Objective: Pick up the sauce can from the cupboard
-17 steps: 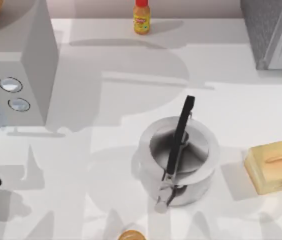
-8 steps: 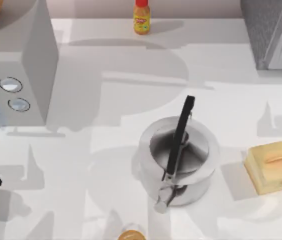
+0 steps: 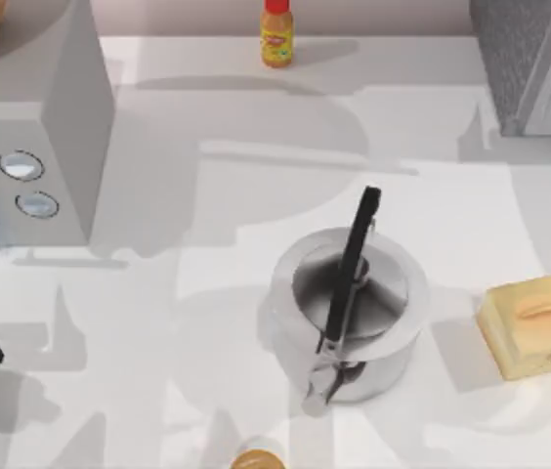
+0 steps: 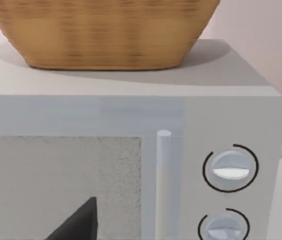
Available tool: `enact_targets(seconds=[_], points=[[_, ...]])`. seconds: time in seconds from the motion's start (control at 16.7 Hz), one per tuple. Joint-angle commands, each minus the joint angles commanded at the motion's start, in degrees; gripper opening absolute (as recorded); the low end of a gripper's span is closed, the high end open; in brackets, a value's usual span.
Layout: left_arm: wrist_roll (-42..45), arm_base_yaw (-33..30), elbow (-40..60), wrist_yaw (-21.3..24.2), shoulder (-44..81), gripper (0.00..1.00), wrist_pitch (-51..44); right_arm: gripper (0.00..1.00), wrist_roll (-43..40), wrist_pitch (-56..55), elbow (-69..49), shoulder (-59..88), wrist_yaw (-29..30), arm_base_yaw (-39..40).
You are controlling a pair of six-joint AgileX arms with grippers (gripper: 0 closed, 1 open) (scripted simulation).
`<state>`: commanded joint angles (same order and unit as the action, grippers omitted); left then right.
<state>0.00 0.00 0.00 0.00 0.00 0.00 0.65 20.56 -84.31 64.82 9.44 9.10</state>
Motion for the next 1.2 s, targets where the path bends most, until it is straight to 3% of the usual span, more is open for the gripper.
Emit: enact_targets(seconds=[0.3,0.72,1.2], points=[[0.0,0.0,0.0,0.0,0.0,1.0,0.0,1.0,0.2,3.1,-14.1,10.2,1.6,1.3],[0.0,0.0,0.0,0.0,0.0,1.0,0.0,1.0,0.2,3.2,-15.4,11.0,1.9,1.4],[0.0,0.0,0.0,0.0,0.0,1.0,0.0,1.0,0.1,1.5,-16.5,14.0,12.4,11.5]])
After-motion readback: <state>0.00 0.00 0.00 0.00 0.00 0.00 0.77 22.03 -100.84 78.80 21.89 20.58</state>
